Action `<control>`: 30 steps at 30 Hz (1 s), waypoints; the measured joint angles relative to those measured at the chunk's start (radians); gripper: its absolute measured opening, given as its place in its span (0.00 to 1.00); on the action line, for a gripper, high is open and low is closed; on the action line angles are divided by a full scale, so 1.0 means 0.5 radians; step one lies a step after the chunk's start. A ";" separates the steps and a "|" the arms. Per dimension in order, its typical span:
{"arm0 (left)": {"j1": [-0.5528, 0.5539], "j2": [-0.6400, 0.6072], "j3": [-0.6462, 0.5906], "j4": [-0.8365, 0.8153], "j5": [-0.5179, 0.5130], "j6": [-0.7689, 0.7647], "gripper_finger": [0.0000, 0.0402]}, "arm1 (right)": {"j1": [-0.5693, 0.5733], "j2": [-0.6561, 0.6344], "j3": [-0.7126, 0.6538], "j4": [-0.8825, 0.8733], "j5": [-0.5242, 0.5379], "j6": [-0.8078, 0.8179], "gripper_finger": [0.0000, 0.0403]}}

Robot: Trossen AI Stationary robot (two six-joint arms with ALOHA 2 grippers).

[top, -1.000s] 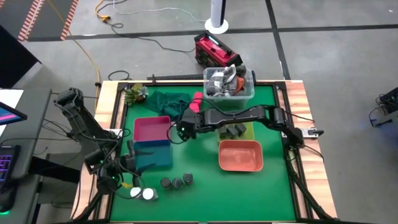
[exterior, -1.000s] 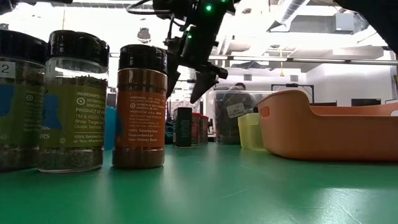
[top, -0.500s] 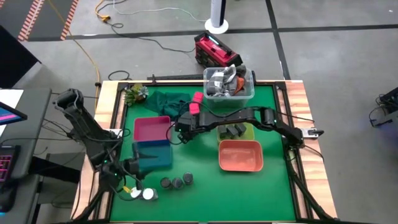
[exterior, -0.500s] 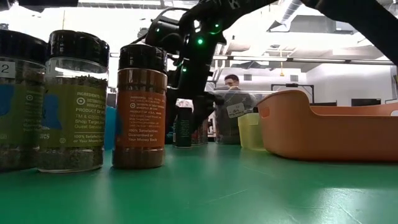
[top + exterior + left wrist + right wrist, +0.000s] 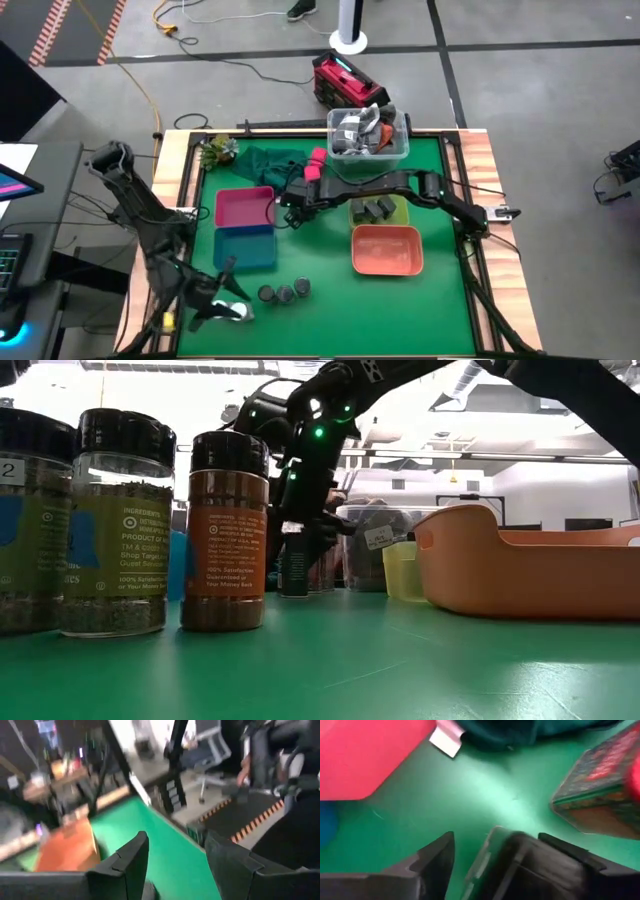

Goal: Sort spices by type
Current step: Put the black spice can into the yellow bin

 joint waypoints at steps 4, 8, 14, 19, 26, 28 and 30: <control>-0.064 -0.149 0.000 0.091 0.000 0.318 0.46 | -0.005 0.009 -0.005 -0.032 0.002 0.022 0.68; -0.068 -0.266 0.000 0.099 0.000 0.464 0.46 | -0.014 0.003 -0.034 -0.101 0.001 0.109 0.66; -0.064 -0.262 -0.049 0.224 0.104 0.648 0.46 | 0.003 0.004 -0.035 -0.205 -0.068 0.161 0.64; 0.050 -0.220 -0.325 0.778 0.252 0.690 0.46 | 0.002 0.004 -0.035 -0.307 -0.153 0.154 0.64; 0.275 -0.217 -0.445 0.920 -0.050 0.141 0.46 | -0.001 -0.004 -0.035 -0.402 -0.162 0.047 0.64; 0.301 -0.217 -0.445 0.864 -0.110 -0.025 0.46 | -0.001 -0.010 -0.035 -0.399 -0.162 0.015 0.64; 0.317 -0.216 -0.445 0.759 -0.154 -0.171 0.46 | 0.000 -0.013 -0.035 -0.391 -0.161 -0.009 0.64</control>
